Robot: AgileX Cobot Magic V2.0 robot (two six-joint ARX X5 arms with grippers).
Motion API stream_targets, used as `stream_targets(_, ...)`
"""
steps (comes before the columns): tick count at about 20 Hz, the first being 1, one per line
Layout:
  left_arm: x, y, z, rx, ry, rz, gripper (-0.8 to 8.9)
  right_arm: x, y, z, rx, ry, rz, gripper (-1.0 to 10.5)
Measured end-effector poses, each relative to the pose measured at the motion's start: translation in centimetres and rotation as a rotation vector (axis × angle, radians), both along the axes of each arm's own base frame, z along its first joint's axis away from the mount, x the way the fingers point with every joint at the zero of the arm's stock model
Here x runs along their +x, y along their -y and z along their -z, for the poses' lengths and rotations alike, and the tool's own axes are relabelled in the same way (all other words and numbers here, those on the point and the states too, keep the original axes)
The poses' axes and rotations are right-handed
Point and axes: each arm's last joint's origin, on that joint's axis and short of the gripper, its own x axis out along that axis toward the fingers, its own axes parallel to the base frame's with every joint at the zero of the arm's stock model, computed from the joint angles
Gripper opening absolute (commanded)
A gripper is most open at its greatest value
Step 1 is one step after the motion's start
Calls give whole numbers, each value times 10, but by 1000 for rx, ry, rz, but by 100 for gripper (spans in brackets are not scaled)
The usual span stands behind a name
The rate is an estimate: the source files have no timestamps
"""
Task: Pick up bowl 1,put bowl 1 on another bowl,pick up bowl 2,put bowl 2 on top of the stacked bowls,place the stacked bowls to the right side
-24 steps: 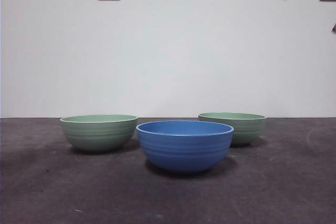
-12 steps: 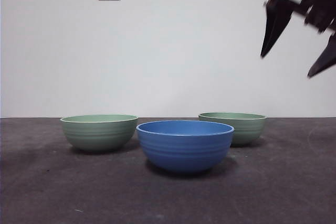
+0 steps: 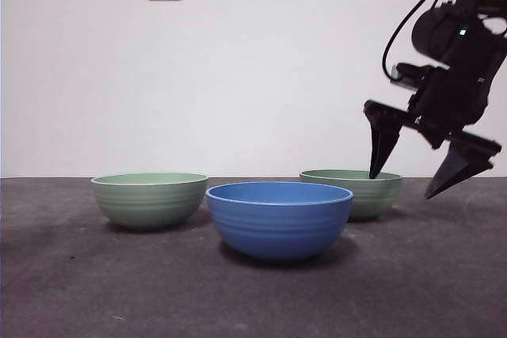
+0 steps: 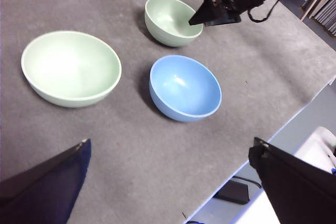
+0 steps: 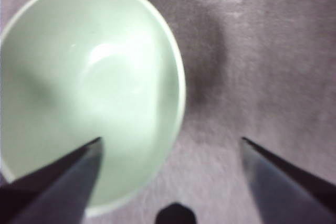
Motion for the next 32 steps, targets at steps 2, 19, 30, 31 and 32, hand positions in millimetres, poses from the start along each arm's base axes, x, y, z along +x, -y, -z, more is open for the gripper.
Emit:
stream_targets(2,-1,0,1,0,-15,0,511,3,-3,3,6,10,2,169)
stream_targets(19,-1,0,1,-1,-19,0,511,4,-6,-5,-1,68,13,-12)
stream_targets(30,-1,0,1,0,-19,1,511,-72,-43,-97,11,126,-204,-12)
stream_targets(31,-1,0,1,0,-19,2,511,-76,-50,-94,1,99,-237,-12)
stream_targets(32,-1,0,1,0,-19,4,511,-79,-57,-92,-7,82,-267,-13)
